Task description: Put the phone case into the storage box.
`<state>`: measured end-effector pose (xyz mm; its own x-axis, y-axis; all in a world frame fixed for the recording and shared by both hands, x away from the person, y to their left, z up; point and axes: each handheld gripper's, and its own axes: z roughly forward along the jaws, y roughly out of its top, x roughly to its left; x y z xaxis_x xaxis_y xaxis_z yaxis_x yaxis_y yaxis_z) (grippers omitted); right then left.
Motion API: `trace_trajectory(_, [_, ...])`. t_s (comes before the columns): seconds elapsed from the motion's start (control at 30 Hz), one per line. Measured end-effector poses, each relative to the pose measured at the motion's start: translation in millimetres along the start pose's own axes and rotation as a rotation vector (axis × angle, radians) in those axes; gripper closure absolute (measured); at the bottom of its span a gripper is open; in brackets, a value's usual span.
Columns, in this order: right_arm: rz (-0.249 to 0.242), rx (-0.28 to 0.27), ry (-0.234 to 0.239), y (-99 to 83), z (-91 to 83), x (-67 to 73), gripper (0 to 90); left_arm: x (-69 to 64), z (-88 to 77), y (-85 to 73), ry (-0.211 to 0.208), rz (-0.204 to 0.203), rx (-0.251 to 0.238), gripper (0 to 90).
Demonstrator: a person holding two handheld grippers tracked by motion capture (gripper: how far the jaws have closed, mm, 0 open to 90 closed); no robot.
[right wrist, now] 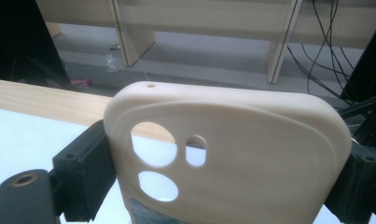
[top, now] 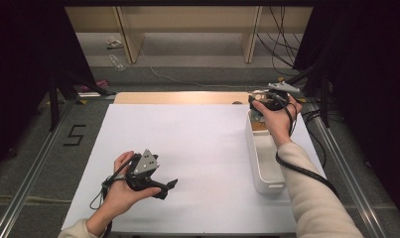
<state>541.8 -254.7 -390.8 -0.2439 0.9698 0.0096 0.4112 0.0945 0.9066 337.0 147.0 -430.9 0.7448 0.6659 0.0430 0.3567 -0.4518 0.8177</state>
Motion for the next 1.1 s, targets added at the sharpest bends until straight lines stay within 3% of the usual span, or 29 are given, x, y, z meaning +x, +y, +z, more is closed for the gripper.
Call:
trace_trajectory(0.93, [-0.002,0.029,0.011,-11.9,8.0,-0.1,11.6,-0.2,0.3,0.1,-0.002,0.005,0.004,0.0])
trace_trajectory(1.1, [0.028,0.024,0.017,-11.6,8.6,-1.8,8.0,-0.6,0.7,0.1,-0.003,0.007,0.004,0.0])
